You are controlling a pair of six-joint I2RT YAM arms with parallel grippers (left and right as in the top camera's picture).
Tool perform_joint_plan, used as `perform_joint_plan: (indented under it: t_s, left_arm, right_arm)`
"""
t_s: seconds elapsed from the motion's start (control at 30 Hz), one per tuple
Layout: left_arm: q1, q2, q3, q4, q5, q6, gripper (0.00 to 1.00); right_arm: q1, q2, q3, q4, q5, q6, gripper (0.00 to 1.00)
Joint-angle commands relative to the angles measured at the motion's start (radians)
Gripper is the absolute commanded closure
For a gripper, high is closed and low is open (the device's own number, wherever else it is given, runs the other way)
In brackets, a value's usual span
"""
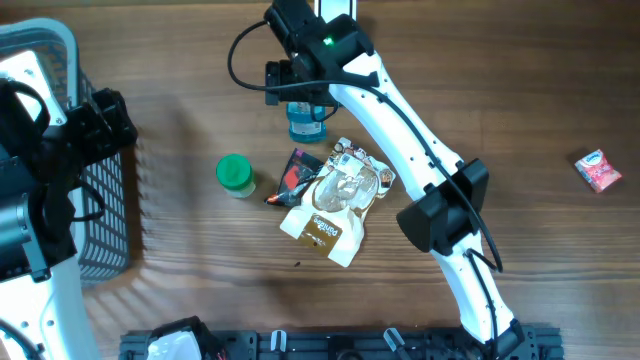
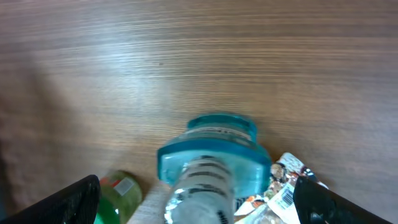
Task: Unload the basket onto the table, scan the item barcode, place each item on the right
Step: 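Move the right gripper down onto the blue Listerine bottle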
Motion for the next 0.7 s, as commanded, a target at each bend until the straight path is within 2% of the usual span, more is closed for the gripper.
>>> perform_joint_plan:
  t_s: [0.0, 0.67]
  left_arm:
    - [-0.004, 0.001, 0.001, 0.002, 0.002, 0.008, 0.0]
    - [-0.004, 0.001, 0.001, 0.002, 0.002, 0.008, 0.0]
  right_arm:
    - [-0.002, 0.032, 0.011, -0.005, 0.053, 0.04, 0.01]
    - [-0.002, 0.137, -0.005, -0.001, -0.004, 0.047, 0.01]
